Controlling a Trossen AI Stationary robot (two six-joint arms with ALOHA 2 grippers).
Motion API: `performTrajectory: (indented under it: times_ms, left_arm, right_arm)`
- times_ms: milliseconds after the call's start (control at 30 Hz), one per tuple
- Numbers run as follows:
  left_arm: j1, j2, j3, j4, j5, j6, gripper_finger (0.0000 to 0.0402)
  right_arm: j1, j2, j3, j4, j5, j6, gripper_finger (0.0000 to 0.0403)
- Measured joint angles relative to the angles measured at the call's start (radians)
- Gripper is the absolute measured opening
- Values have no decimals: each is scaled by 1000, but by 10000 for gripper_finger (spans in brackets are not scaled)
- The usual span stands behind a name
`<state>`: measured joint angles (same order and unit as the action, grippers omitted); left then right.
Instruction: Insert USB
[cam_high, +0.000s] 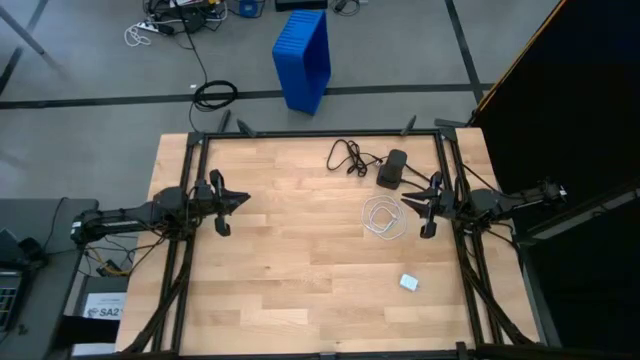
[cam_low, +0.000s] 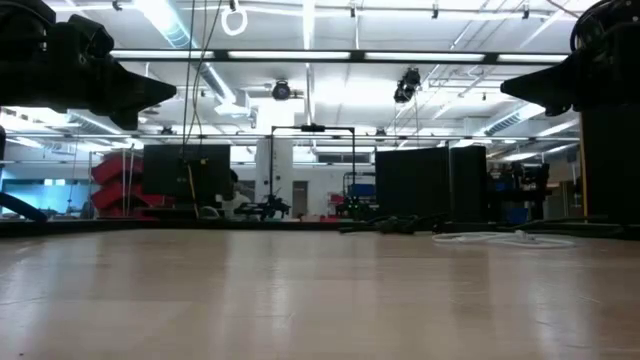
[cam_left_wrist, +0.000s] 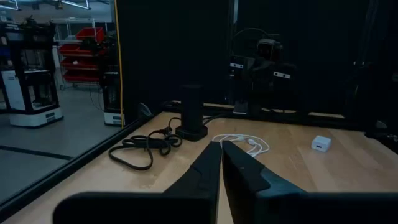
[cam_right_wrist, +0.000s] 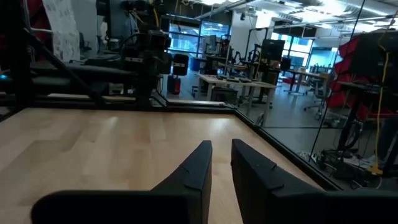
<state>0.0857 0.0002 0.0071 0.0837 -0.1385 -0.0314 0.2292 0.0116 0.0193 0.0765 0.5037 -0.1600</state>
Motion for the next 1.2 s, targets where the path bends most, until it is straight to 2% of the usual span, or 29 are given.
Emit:
performTrajectory:
  times_ms: [433, 600, 833, 1033, 1200]
  left_arm:
    - [0, 0, 0, 0, 0, 0, 1]
    - [0, 0, 0, 0, 0, 0, 1]
    - [0, 0, 0, 0, 0, 0, 1]
    - [0, 0, 0, 0, 0, 0, 1]
    - [0, 0, 0, 0, 0, 0, 1]
  right_arm:
    - [0, 0, 0, 0, 0, -1, 32]
    - [-8, 0, 0, 27, 0, -223, 41]
    - [-9, 0, 0, 82, 0, -257, 48]
    - [-15, 1, 0, 339, -51, -259, 42]
    - [-16, 1, 1, 605, -226, -249, 34]
